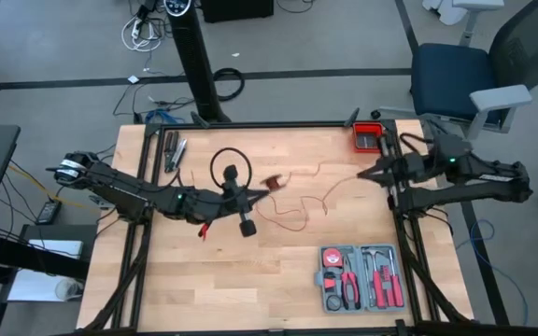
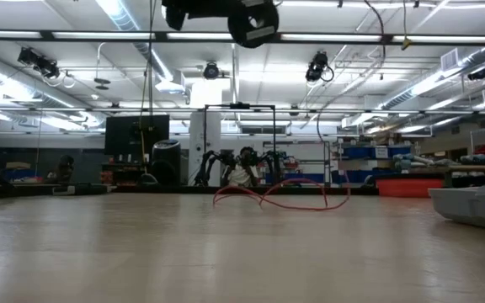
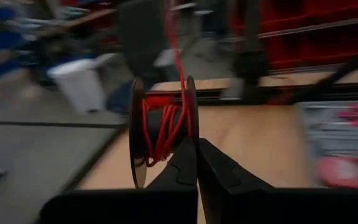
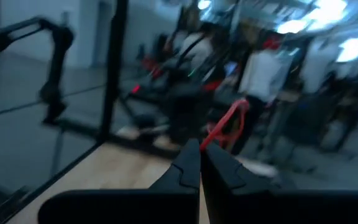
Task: Coil cords
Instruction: Uncoil the wire
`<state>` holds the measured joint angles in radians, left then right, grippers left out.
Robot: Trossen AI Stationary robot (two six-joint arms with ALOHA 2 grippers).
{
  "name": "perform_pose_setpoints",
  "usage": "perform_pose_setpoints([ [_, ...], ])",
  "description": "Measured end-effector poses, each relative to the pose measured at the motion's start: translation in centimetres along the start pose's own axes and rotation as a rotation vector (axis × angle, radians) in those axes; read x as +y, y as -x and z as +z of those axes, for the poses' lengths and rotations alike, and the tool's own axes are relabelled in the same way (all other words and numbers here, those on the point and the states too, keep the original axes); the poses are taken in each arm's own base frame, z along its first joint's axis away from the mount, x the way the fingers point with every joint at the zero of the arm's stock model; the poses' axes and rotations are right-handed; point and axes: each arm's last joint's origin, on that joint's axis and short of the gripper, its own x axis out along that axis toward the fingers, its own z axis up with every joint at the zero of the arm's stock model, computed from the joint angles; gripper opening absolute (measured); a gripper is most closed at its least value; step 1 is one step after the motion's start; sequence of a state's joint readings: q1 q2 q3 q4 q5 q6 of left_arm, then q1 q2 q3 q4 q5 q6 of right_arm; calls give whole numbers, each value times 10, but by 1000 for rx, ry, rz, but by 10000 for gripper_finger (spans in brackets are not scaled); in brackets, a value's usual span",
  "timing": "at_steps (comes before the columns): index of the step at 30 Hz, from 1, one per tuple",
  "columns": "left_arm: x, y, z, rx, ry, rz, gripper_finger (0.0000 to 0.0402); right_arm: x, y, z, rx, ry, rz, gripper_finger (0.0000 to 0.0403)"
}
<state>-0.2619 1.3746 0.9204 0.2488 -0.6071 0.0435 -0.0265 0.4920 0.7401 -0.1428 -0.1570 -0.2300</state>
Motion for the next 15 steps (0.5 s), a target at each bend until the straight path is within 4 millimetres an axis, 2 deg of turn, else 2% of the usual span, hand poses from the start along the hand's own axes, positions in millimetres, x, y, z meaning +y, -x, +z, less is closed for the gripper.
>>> perform_pose_setpoints([
  [7,-11,2,1,-5,71,-373,3,-9,-9,4,-17,14,-221,1],
  [15,-20,8,7,-62,118,-660,3,-16,-46,-9,53,-5,-359,1],
])
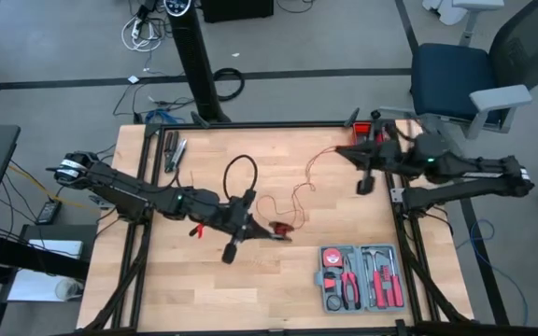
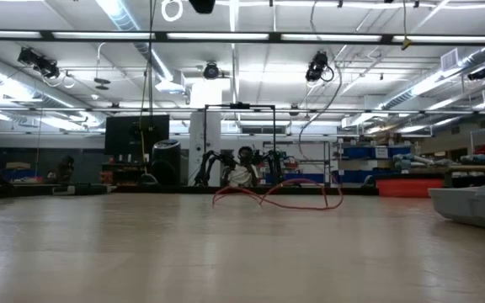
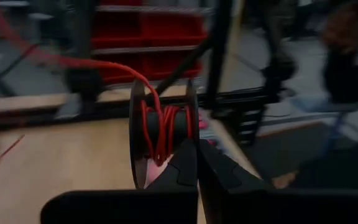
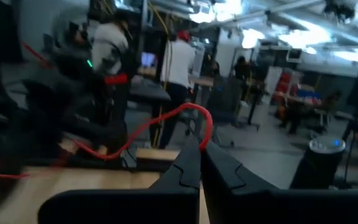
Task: Coil cords
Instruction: Uncoil the wire
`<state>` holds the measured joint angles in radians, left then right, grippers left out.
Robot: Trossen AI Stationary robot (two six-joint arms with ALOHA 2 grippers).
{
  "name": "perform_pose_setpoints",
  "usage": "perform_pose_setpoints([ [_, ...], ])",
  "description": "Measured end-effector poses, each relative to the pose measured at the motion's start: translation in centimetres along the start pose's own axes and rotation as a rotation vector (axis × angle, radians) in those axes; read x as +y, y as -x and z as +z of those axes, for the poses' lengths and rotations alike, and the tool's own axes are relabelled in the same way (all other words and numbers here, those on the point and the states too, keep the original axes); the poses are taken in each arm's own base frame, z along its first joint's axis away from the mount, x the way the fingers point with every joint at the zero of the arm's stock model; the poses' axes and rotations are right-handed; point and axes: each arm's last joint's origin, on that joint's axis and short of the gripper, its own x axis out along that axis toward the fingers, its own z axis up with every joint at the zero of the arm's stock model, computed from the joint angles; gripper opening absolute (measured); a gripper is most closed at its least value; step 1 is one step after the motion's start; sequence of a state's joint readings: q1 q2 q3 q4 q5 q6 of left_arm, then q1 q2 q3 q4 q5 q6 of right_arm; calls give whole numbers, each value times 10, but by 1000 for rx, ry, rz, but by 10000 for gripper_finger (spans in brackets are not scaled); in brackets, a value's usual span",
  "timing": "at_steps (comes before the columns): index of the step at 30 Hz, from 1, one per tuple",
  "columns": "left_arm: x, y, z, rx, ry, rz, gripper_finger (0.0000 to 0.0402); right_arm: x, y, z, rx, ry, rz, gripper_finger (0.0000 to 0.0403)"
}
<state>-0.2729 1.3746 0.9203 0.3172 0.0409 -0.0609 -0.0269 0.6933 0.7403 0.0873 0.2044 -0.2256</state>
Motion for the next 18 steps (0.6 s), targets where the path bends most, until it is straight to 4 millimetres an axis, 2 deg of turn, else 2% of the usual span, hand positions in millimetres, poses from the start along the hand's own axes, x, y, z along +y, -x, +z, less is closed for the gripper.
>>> perform_pose_setpoints([
  [9,-17,2,13,-141,-120,-296,3,18,-53,-37,159,-37,-10,1],
  [13,-19,3,16,-182,-170,-324,3,26,-70,-54,217,-43,-1,1],
  [18,-18,3,17,-193,-188,-317,3,31,-78,-69,299,-25,15,8],
])
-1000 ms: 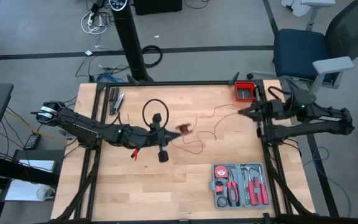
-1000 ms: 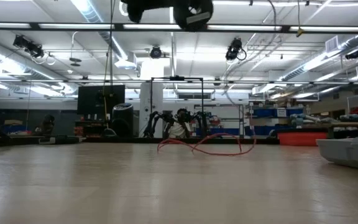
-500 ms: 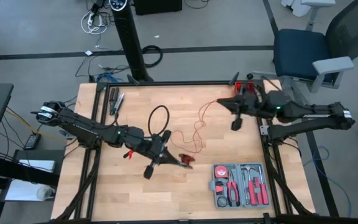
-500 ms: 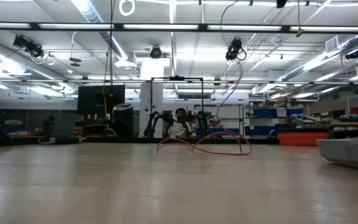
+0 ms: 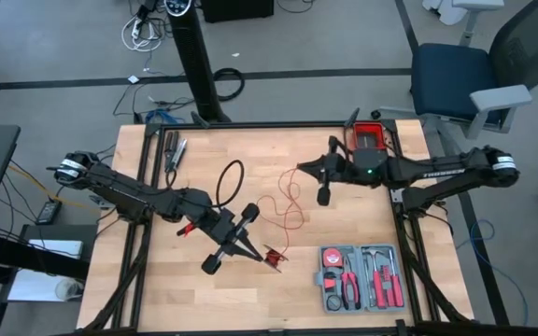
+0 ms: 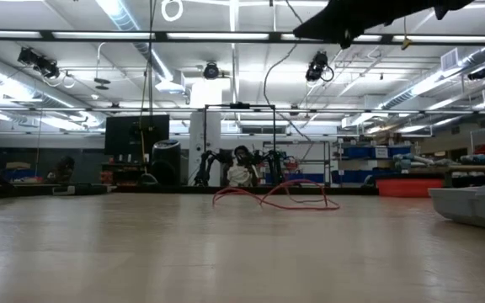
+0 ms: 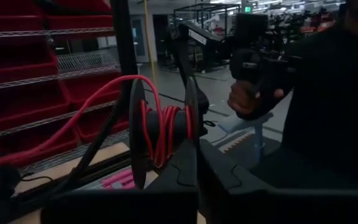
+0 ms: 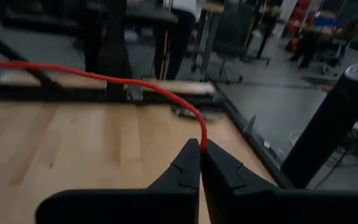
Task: Coil cords
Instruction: Uncoil the wire
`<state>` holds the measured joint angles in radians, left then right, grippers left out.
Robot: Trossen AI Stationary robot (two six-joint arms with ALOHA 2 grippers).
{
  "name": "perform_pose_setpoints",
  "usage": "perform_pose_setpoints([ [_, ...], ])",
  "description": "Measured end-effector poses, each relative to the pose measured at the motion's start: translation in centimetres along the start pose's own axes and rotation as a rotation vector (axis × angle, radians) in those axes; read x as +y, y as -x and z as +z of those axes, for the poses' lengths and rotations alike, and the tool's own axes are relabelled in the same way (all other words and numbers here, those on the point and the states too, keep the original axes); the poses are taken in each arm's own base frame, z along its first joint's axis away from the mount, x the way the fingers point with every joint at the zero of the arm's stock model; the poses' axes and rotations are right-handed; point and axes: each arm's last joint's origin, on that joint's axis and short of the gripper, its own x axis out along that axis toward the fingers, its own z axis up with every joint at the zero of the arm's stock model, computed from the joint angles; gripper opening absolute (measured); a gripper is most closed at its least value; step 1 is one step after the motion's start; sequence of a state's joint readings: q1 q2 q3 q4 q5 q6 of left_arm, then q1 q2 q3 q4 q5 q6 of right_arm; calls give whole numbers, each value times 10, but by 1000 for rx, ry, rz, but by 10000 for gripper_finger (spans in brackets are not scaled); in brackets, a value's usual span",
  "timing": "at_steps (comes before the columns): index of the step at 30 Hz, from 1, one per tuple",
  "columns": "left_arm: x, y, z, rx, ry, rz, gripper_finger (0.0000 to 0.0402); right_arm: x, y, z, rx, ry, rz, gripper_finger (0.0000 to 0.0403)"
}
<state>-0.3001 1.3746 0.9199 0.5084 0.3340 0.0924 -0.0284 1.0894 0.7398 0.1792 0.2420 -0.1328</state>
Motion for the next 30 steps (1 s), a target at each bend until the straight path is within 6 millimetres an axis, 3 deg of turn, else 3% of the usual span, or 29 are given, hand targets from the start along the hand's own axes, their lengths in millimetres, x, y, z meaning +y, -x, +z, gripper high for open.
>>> perform_pose_setpoints([
  [6,3,0,3,-21,-84,85,3,-3,2,-17,207,-25,11,49],
  [13,9,2,5,-26,-157,183,3,-17,24,-4,443,-95,-6,72],
  [24,24,7,1,36,-146,449,3,-6,56,17,337,-76,199,71],
  [30,26,8,1,51,-143,538,3,8,60,34,154,-38,348,71],
])
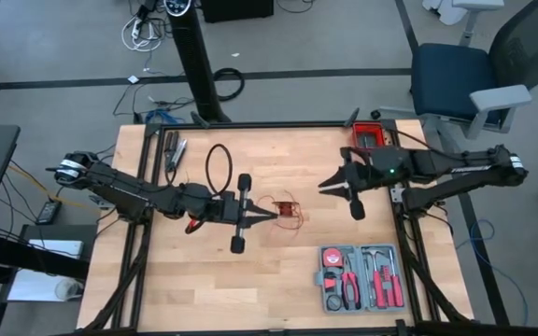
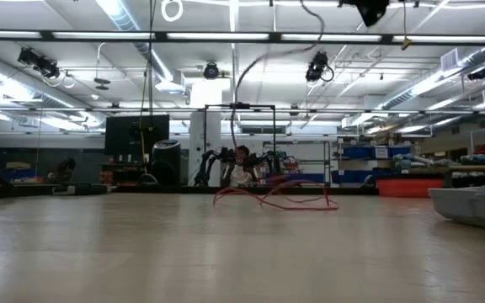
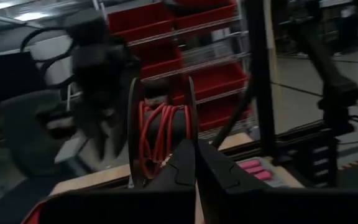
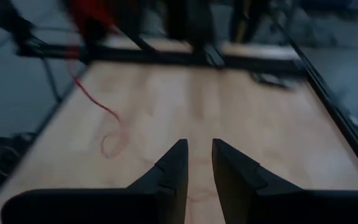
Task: Coil cords
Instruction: Uncoil the wire
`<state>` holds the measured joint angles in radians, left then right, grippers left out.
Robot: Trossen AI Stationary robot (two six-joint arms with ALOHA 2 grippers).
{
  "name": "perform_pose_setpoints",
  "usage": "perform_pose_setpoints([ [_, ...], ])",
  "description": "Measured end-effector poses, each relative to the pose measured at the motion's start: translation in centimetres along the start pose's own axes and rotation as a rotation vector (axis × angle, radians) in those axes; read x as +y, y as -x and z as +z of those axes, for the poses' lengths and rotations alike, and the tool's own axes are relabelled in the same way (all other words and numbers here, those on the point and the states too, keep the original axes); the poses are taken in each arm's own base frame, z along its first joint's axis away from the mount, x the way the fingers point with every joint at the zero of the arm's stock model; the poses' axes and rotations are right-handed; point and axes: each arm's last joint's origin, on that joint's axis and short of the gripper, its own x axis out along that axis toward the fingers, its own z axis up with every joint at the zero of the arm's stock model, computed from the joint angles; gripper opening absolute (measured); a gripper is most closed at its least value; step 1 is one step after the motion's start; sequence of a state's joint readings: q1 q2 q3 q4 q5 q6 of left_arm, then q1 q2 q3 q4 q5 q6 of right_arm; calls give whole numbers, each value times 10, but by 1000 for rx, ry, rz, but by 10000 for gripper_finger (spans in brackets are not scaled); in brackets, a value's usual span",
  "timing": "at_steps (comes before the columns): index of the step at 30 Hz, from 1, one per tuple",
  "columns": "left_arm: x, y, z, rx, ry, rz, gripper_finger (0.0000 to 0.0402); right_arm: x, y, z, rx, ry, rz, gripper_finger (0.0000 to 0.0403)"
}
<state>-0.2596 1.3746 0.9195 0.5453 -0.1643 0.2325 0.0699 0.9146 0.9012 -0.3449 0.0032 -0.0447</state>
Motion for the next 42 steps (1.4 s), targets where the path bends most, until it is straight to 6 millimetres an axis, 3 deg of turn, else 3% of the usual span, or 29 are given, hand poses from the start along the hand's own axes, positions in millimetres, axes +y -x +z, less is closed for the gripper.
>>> perform_pose_setpoints([
  [7,3,0,0,21,1,97,3,15,-21,8,-82,39,86,67],
  [18,4,0,0,25,2,124,3,18,-53,3,-60,50,120,66],
  [42,4,0,-1,32,3,146,3,20,-55,4,-78,53,192,56],
])
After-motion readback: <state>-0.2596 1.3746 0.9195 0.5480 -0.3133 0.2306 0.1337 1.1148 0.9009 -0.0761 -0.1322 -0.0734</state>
